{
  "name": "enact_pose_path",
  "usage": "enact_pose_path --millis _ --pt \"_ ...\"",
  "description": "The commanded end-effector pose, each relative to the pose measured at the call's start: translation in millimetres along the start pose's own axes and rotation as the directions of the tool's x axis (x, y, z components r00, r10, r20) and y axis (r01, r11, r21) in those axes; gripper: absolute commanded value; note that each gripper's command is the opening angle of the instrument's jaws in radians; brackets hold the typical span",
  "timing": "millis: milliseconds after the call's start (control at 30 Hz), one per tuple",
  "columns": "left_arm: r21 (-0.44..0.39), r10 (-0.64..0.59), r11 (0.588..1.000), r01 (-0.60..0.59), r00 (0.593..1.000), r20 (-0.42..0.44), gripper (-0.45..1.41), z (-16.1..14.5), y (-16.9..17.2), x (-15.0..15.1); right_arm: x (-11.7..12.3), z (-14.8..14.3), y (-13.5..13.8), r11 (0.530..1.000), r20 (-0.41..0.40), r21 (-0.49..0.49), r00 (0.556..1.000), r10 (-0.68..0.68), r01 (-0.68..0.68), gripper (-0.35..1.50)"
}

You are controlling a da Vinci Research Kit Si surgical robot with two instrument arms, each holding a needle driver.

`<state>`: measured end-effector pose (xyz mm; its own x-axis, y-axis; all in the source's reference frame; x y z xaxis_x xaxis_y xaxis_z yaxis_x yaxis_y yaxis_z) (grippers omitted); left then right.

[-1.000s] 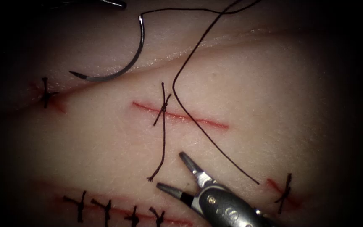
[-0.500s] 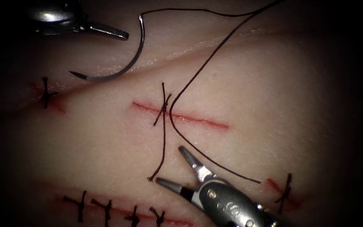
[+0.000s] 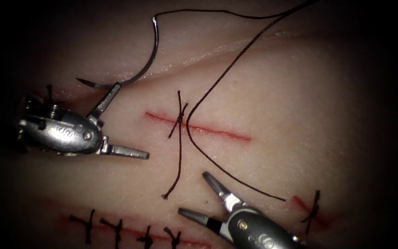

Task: Wound Closure

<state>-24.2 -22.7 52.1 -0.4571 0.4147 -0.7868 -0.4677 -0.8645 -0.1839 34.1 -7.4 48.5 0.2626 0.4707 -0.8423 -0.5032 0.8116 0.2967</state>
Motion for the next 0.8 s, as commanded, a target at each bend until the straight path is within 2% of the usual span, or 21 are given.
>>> enact_pose_path --millis 33,167,267,333,467,567,600,633,667,800 --pt "-0.006 -0.025 1.0 0.025 1.0 0.017 1.23 0.5 1.2 -1.2 -0.6 0.5 -0.5 1.0 0.01 0.012 1.0 0.005 -0.005 0.88" --pt "0.004 -0.081 0.997 0.08 0.995 0.066 1.18 1.9 3.8 -2.3 -0.9 -0.1 -0.1 1.0 0.016 0.023 1.0 0.002 -0.003 0.91" --pt "0.038 -0.136 0.991 0.132 0.98 0.148 1.13 3.1 5.9 -3.1 -1.1 -0.4 0.3 1.0 0.019 0.029 1.0 0.002 -0.002 0.89" --pt "0.045 -0.168 0.986 0.162 0.963 0.21 1.11 3.8 7.2 -3.7 -1.2 -0.6 0.4 0.999 0.031 0.035 0.999 -0.041 0.04 0.81" --pt "0.07 -0.252 0.968 0.242 0.927 0.277 1.04 4.8 8.7 -4.4 -1.1 -0.8 0.4 0.997 0.035 0.031 0.997 -0.07 0.069 0.81" --pt "0.08 -0.293 0.956 0.282 0.909 0.297 0.93 5.0 8.8 -4.8 -1.0 -0.6 0.1 0.997 0.034 0.03 0.997 -0.076 0.075 0.81" --pt "0.097 -0.326 0.945 0.311 0.898 0.295 0.78 5.0 8.7 -4.9 -1.0 -0.6 0.0 0.997 0.034 0.03 0.997 -0.076 0.075 0.81" --pt "0.122 -0.37 0.929 0.349 0.882 0.292 0.49 4.8 8.6 -5.0 -0.9 -0.6 0.0 0.997 0.034 0.03 0.997 -0.076 0.075 0.81" --pt "0.129 -0.374 0.927 0.351 0.879 0.294 0.42 4.7 8.5 -5.2 -0.9 -0.6 -0.1 0.996 0.033 0.03 0.996 -0.082 0.081 0.81" --pt "0.13 -0.363 0.932 0.339 0.87 0.332 0.51 4.7 8.9 -6.2 -0.7 -0.5 -0.3 0.996 0.033 0.03 0.996 -0.081 0.08 0.83"
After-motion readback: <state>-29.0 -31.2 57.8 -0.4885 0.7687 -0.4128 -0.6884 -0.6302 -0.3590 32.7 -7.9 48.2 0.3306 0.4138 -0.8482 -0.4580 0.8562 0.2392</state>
